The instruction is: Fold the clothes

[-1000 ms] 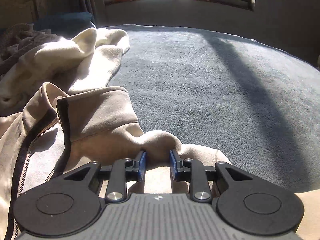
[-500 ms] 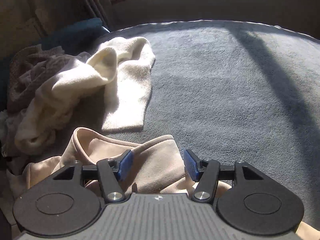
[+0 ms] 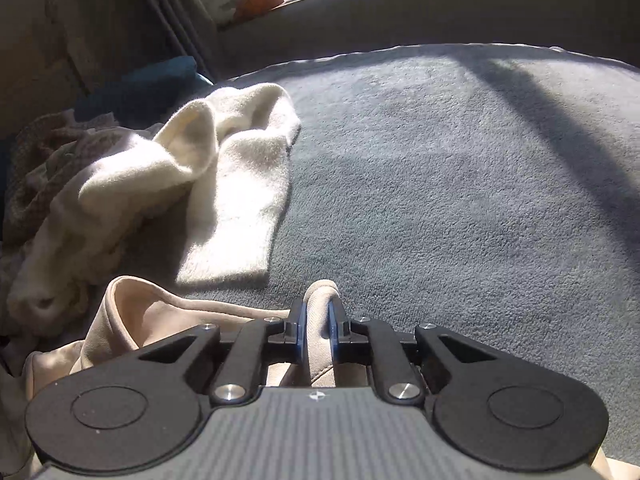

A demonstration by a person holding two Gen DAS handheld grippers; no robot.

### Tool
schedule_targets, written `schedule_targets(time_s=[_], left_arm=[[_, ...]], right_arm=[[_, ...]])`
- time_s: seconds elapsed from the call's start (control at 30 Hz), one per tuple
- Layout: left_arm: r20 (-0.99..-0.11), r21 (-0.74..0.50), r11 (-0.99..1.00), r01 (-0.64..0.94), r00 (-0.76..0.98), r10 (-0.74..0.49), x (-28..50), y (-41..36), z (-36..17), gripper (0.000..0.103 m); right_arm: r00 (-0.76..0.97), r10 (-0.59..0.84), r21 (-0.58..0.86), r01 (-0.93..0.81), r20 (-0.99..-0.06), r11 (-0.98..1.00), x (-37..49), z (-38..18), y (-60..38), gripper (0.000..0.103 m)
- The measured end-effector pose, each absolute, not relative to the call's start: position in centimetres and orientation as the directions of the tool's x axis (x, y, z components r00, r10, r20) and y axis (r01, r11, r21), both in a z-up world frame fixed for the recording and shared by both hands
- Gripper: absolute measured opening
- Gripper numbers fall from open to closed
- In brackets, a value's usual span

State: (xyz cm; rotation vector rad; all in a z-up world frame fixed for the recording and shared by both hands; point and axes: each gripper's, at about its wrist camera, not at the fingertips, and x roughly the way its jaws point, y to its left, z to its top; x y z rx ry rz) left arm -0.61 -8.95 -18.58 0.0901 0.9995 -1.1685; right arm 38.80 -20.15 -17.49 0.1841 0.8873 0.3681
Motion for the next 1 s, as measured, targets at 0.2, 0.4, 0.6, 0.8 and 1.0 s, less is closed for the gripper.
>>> schedule_targets(time_s=[0.2,0.4,0.6,0.8,1.0], left_arm=[[-0.692,-0.425,0.44,0.791,0.029,-0.721,-0.4,-8.9,-18.5,0.057],[-0.693,-0.425,0.439,0.792,0.028,-0.72,-0.4,-8.7,-18.4,0.057],[-0.697,-0.391,0.428,0.814,0.042,-0.716,-0.8,-8.8,-18.3,0.057],[-0.703,-0.359,0.428,0.829,0.062,-0.709,-1.2,-8.9,-18.1,0.058],[-0.711,-0.31,0.416,0.855,0.082,-0.699,-1.9,-9.4,-17.9,0.062]], right_arm=[[0.647,0.417,0.376,-0.21,-0.639,0.903,37.1,-14.5,-22.3,0.031],[0.529,0.484,0.359,-0.327,-0.697,0.874,33.2,-12.0,-22.4,0.03],[0.514,0.398,0.348,-0.195,-0.76,0.917,32.9,-16.8,-21.6,0.03],[0.679,0.428,0.425,-0.185,-0.597,0.886,25.9,-9.6,-29.2,0.041],[0.817,0.15,0.434,0.132,-0.556,0.891,16.1,-6.5,-42.4,0.048]])
